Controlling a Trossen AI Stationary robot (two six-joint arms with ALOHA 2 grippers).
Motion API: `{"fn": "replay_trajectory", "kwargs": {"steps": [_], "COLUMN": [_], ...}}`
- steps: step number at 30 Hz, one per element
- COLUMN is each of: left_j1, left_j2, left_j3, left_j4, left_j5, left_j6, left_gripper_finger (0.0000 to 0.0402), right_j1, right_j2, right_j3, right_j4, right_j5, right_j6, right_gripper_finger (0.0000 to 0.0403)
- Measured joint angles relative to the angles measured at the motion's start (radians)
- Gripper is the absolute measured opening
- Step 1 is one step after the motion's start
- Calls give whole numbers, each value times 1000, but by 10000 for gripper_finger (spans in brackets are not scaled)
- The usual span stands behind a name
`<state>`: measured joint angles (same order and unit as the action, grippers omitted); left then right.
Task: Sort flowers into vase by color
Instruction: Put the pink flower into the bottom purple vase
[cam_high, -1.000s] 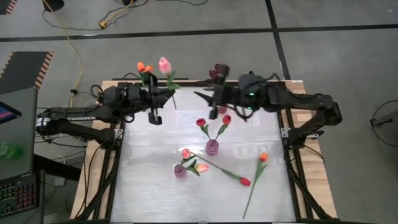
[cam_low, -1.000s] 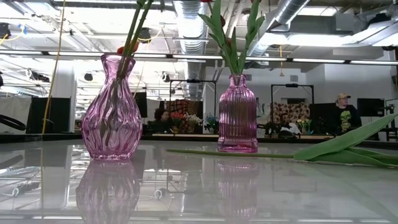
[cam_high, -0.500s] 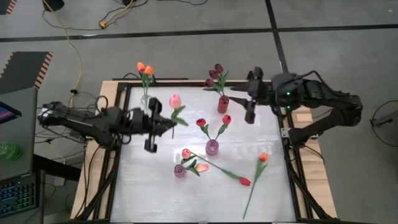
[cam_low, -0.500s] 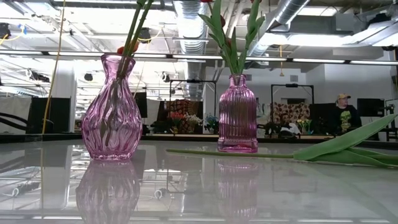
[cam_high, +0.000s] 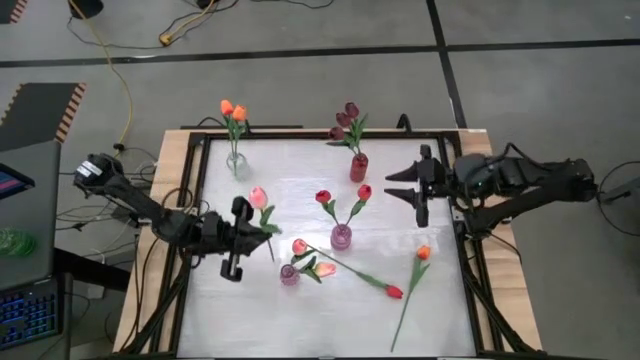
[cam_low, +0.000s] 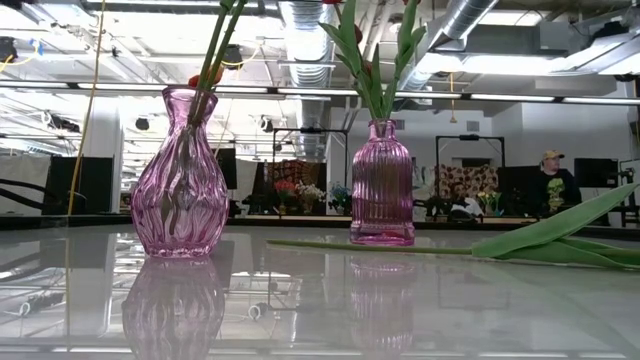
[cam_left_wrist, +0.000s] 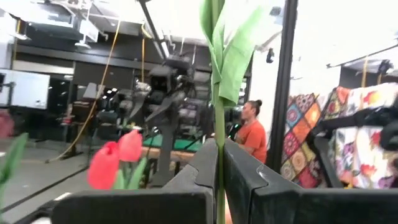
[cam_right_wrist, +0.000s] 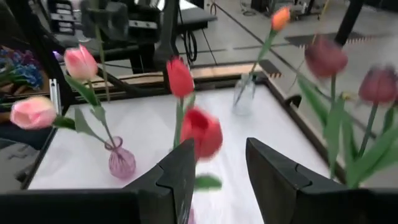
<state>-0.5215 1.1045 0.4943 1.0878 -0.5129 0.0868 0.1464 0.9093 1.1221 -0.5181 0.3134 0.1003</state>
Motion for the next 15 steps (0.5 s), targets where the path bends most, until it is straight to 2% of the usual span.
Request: {"fn": "replay_trajectory", "kwargs": {"steps": [6,13,15], "left_j1": [-14,-15,-15], "left_j2": [175,403,436], "left_j3": [-11,-11,-11], "left_j4": [193,469,477], "left_j5": [6,0,-14], "left_j6": [-1,7,13], "left_gripper_finger": [0,0,0], "right_j1": [12,12,12], "right_j2": [-72,-73,-70], "right_j3": [-162,-245,-257], "right_j4": [51,63,67], "right_j5": [1,2,3], "right_j6": [133,199,199], "right_gripper_finger": [168,168,168]}}
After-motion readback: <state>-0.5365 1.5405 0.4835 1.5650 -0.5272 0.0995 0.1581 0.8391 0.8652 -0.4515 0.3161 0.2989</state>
